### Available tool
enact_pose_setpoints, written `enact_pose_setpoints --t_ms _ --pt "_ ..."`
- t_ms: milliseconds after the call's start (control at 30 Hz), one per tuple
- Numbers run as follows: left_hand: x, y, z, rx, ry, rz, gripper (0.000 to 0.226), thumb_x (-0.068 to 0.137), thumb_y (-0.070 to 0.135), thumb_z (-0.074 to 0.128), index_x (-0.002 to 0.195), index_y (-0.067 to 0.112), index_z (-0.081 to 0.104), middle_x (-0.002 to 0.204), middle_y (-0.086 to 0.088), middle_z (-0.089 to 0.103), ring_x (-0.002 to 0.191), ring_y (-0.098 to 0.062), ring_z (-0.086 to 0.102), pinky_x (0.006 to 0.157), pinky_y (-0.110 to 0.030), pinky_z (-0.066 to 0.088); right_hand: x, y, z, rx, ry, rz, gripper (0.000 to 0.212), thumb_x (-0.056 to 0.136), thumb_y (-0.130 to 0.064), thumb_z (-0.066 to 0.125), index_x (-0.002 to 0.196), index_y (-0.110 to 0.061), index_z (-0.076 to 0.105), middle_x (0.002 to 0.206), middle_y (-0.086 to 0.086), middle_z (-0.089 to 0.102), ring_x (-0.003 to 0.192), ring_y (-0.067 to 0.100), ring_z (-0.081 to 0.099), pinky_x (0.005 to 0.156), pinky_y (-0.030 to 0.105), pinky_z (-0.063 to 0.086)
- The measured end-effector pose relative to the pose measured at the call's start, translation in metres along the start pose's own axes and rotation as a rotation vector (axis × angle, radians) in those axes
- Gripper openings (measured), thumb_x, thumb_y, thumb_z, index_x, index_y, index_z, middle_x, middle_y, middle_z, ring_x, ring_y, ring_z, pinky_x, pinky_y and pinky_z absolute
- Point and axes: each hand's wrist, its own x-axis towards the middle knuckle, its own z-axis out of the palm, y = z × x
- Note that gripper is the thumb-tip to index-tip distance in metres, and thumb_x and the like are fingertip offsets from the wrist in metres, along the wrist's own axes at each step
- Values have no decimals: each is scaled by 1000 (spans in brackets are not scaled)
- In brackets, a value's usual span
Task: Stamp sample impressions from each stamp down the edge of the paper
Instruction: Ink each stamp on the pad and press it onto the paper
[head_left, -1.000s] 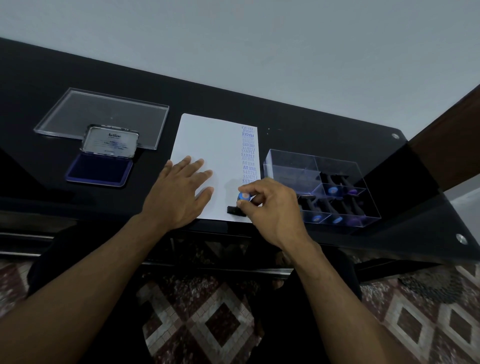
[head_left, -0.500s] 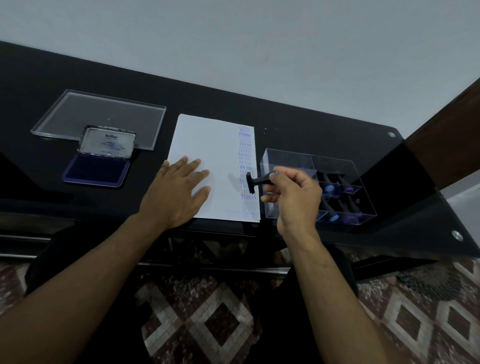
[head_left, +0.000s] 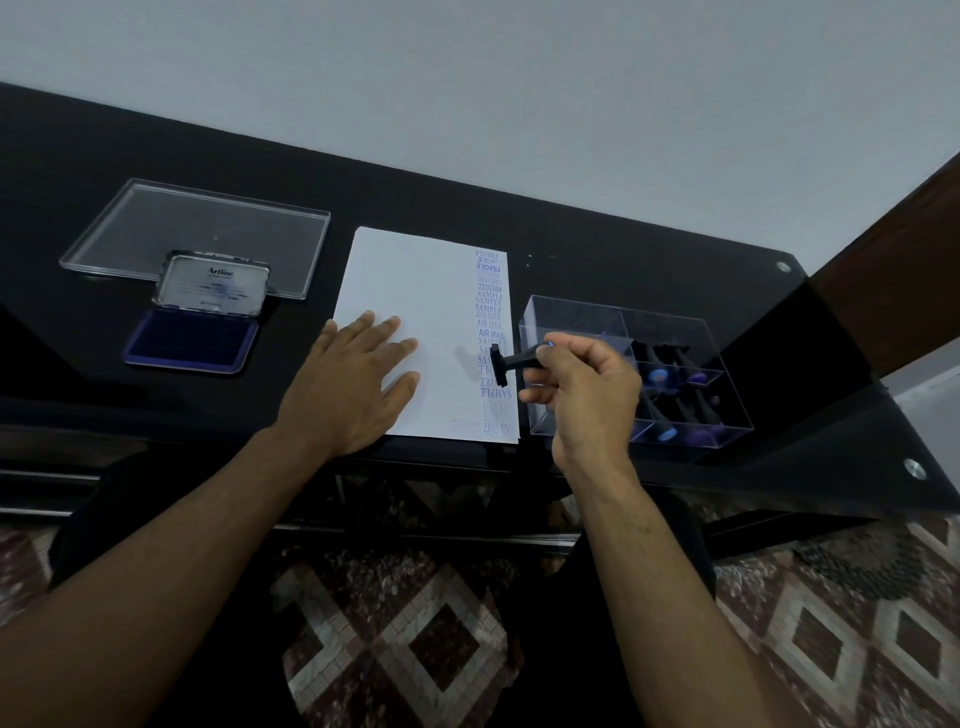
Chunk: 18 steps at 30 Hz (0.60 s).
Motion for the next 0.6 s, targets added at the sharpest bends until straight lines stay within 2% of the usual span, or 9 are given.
enact_pose_setpoints --t_ms 300,467,600 --pt "1 0 -1 -1 -14 -2 62 97 59 25 149 30 46 162 1 33 153 -20 20 125 -51 12 1 0 1 -4 -9 -1 12 86 1 67 96 -3 70 87 16 71 66 24 67 56 34 55" --pt "2 1 -6 -33 -4 -5 61 97 59 29 146 29 51 161 0 35 153 -21 22 124 -52 13 0 -2 5 -33 -39 -36 15 86 -1 66 97 -9 71 88 15 72 66 22 68 56 33 56" --pt "2 -1 -15 -57 43 -6 59 98 59 33 143 27 54 159 -1 39 151 -23 26 123 -54 16 0 -2 17 -48 -74 -50 15 85 0 66 96 -8 73 83 11 71 65 22 67 55 33 55"
